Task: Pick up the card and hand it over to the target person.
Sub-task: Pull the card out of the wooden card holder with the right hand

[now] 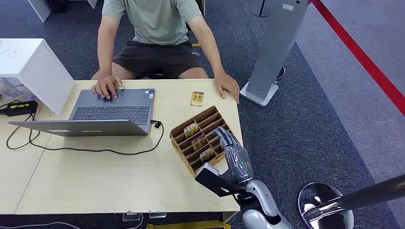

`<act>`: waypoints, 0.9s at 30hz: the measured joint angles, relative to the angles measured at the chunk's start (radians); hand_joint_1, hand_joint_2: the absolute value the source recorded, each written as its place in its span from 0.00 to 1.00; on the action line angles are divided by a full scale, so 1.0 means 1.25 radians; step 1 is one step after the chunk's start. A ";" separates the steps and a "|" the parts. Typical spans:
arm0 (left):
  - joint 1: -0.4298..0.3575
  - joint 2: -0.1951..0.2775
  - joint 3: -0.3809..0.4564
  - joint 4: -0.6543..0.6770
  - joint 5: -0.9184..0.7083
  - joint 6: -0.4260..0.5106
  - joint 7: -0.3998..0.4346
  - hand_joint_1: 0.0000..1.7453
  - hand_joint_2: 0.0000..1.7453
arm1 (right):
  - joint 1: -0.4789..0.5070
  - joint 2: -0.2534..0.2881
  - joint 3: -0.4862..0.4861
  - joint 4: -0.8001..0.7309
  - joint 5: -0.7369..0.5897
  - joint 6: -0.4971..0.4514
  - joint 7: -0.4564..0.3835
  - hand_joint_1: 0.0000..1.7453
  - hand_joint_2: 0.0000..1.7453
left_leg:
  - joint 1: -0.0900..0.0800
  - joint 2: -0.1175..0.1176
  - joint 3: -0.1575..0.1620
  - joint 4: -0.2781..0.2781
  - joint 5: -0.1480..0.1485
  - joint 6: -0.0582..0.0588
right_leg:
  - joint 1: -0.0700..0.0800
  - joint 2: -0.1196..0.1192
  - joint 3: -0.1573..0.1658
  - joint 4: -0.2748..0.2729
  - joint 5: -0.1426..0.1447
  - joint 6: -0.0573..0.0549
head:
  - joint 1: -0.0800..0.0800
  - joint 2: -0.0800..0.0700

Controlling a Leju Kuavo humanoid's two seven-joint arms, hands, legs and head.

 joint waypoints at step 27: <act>0.003 0.008 0.015 0.000 0.032 -0.003 0.005 0.00 0.00 | -0.123 -0.053 0.051 0.087 -0.072 0.110 0.107 0.58 1.00 | 0.001 -0.006 0.000 -0.002 0.002 -0.001 | 0.001 -0.007 0.003 -0.002 0.000 -0.001 | 0.000 0.000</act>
